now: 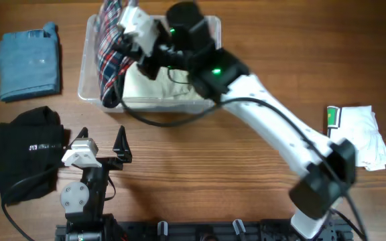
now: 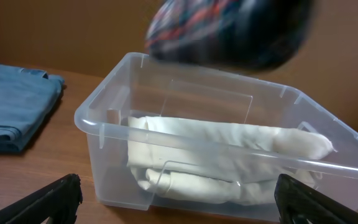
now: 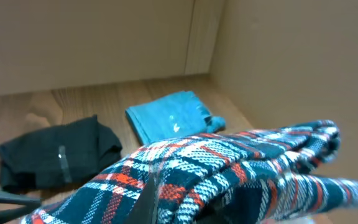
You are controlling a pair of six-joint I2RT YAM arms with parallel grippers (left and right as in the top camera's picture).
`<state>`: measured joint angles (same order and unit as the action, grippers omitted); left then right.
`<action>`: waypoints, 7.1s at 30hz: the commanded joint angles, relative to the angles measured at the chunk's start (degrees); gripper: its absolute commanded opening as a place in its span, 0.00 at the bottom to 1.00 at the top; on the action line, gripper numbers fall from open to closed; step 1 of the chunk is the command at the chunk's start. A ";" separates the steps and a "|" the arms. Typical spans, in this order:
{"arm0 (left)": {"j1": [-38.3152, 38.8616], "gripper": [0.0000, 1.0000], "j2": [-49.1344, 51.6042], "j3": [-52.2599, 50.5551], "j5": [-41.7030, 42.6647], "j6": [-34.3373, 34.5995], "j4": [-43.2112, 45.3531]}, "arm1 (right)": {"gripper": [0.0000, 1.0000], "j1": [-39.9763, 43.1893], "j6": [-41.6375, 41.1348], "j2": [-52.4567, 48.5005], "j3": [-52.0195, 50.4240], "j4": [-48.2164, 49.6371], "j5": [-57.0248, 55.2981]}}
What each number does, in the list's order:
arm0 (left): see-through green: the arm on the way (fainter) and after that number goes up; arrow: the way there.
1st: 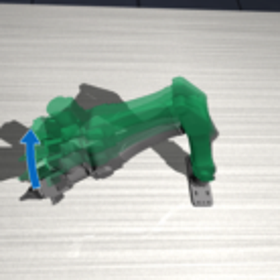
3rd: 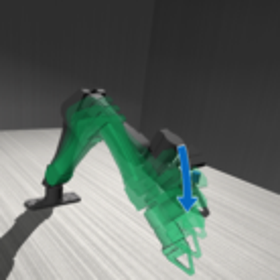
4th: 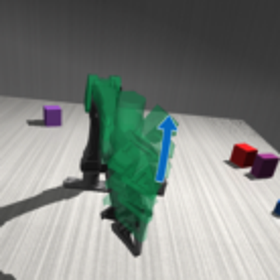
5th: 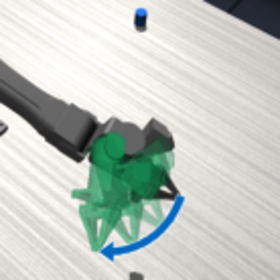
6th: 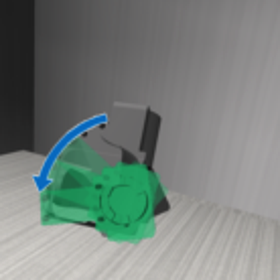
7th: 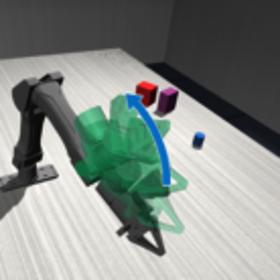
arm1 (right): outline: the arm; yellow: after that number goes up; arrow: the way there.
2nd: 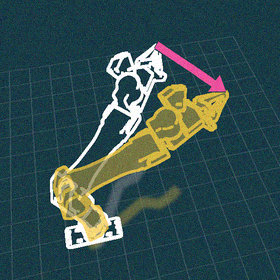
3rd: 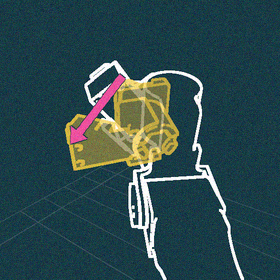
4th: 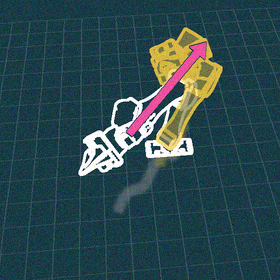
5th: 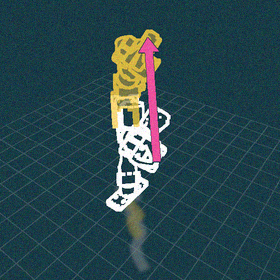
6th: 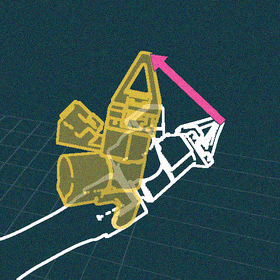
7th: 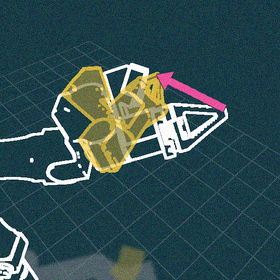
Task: Pack container
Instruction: 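Carry the plaid cloth into the bin's left side and lower it, then open the right gripper and move it to the white cloth, then grasp the white cloth with green label using the right gripper, then carry the white cloth into the bin's right side and release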
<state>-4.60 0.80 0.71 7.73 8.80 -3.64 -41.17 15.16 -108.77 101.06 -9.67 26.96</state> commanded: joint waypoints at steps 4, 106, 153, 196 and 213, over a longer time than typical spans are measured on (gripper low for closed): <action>0.26 1.00 -0.42 -0.35 -0.33 -0.92 -0.07 | 0.04 -0.72 -3.85 -7.63 0.57 11.96 -0.44; 0.26 1.00 -0.42 -0.35 -0.33 -0.92 -0.07 | 0.90 92.94 -12.31 6.58 -47.52 -12.66 -7.65; 0.26 1.00 -0.42 -0.35 -0.33 -0.92 -0.07 | 0.83 81.85 -45.05 18.56 -56.48 -20.44 -19.15; 0.26 1.00 -0.42 -0.35 -0.33 -0.92 -0.07 | 0.04 35.28 -44.83 19.69 -21.00 5.95 26.03; 0.26 1.00 -0.42 -0.35 -0.33 -0.92 -0.07 | 0.04 3.23 -93.35 6.23 -21.03 4.55 -61.02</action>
<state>-4.60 0.80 0.71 7.73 8.82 -3.64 -37.69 -65.69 -100.05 78.74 -5.72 -34.96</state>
